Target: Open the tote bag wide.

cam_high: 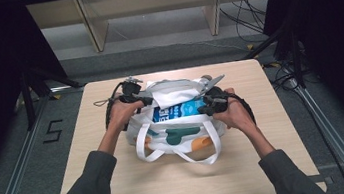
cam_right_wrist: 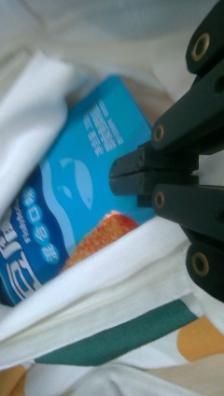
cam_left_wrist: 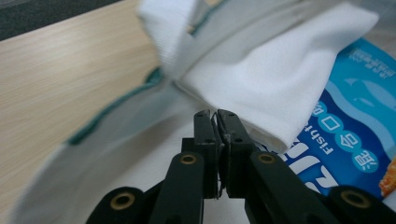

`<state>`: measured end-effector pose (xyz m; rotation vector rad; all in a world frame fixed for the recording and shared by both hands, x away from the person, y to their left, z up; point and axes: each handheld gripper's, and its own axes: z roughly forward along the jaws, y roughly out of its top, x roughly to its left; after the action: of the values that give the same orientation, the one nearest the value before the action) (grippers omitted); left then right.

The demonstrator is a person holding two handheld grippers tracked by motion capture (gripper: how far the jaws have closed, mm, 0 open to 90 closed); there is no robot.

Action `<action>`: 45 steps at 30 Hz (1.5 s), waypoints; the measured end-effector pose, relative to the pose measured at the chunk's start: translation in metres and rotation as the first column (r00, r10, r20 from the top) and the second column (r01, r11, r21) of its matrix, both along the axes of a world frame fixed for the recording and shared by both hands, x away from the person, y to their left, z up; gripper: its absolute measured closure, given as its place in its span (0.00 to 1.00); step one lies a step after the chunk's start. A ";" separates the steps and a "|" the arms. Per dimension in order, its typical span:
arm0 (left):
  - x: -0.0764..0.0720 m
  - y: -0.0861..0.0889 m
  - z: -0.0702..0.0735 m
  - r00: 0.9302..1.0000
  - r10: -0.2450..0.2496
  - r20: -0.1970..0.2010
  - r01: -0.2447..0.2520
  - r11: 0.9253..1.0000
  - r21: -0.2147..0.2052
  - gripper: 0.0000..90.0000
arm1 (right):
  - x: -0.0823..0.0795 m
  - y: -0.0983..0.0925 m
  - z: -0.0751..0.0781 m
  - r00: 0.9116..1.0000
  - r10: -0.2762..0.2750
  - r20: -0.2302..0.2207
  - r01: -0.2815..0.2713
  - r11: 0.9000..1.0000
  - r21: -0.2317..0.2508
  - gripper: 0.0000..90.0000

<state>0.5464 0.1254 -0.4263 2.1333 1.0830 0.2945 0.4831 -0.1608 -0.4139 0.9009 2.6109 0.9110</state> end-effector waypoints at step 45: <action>-0.068 0.038 0.036 0.981 -0.115 0.153 0.127 0.990 -0.069 0.94 | 0.030 -0.020 0.013 0.984 -0.146 0.105 0.142 0.989 0.043 1.00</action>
<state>0.4785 0.1632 -0.3904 2.0624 0.8619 0.3423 0.5131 -0.1810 -0.4011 1.0051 2.4112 0.9422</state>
